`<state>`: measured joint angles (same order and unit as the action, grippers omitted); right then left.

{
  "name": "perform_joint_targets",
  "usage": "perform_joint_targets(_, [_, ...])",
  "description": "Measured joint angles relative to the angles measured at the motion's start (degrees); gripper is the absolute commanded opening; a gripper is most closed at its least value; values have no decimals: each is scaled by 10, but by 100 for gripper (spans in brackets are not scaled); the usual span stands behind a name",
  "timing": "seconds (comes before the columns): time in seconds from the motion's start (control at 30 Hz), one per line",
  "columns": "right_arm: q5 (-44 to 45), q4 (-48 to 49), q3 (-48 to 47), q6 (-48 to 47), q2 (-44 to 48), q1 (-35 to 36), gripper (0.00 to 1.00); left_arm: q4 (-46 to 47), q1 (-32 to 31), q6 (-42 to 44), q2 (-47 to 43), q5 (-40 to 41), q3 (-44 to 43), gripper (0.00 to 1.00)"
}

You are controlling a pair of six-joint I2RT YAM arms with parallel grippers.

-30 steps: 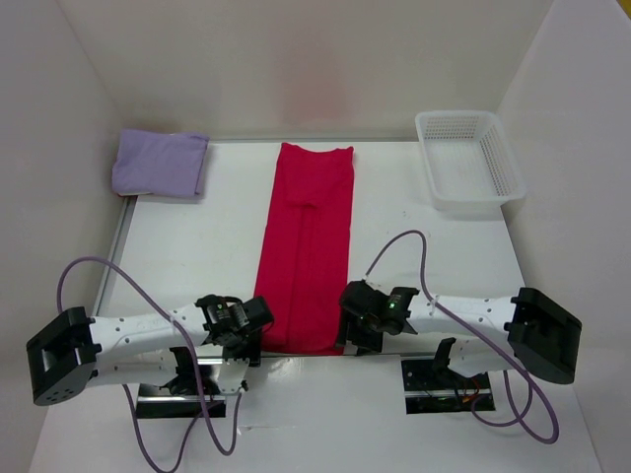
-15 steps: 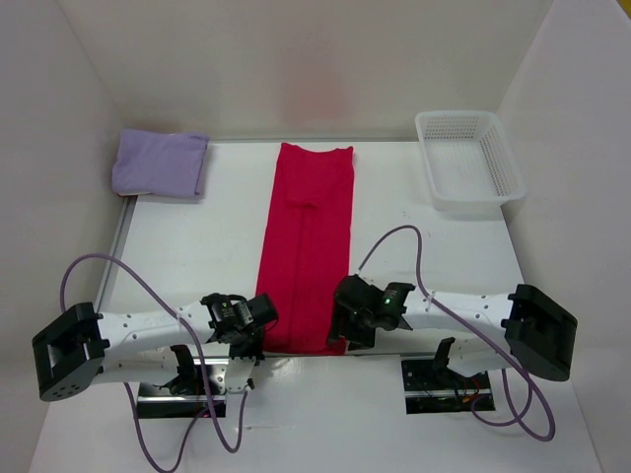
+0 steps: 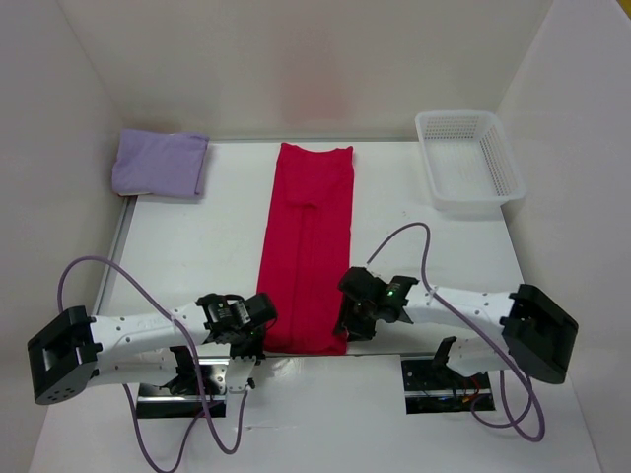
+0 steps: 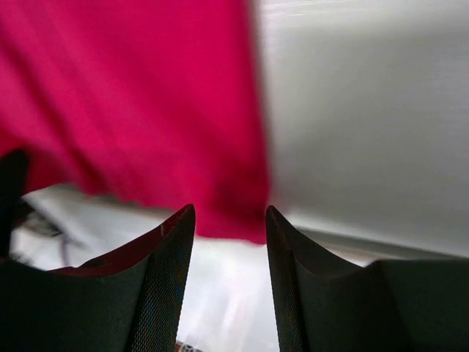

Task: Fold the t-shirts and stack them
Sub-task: Grab the bottom of the folded rectangular tshirt with both arms

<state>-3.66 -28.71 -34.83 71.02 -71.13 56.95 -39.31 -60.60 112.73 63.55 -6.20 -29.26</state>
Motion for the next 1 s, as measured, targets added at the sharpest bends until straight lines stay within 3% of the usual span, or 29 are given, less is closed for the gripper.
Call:
perform_joint_targets(0.17, [-31, 7, -8, -9, -80, -3, 50, 0, 0, 0, -1, 0, 0, 0])
perform_joint_targets(0.6, [-67, 23, 4, -16, -76, -2, 50, 0, 0, -7, -13, -2, 0, 0])
perform_joint_targets(0.67, [-74, 25, 4, -18, -80, -2, 38, 0, 0, -9, -16, -3, 0, 0])
perform_joint_targets(0.7, [-78, 25, 4, -20, -83, -1, 22, 0, 0, -13, -16, -3, 0, 0])
perform_joint_targets(0.8, [-89, 30, 7, -22, -95, 2, 0, 0, 0, -25, -16, -9, 0, 0])
perform_joint_targets(1.0, [-80, 16, -5, -35, -95, 4, 0, 0, 0, -84, -16, -16, -5, 0])
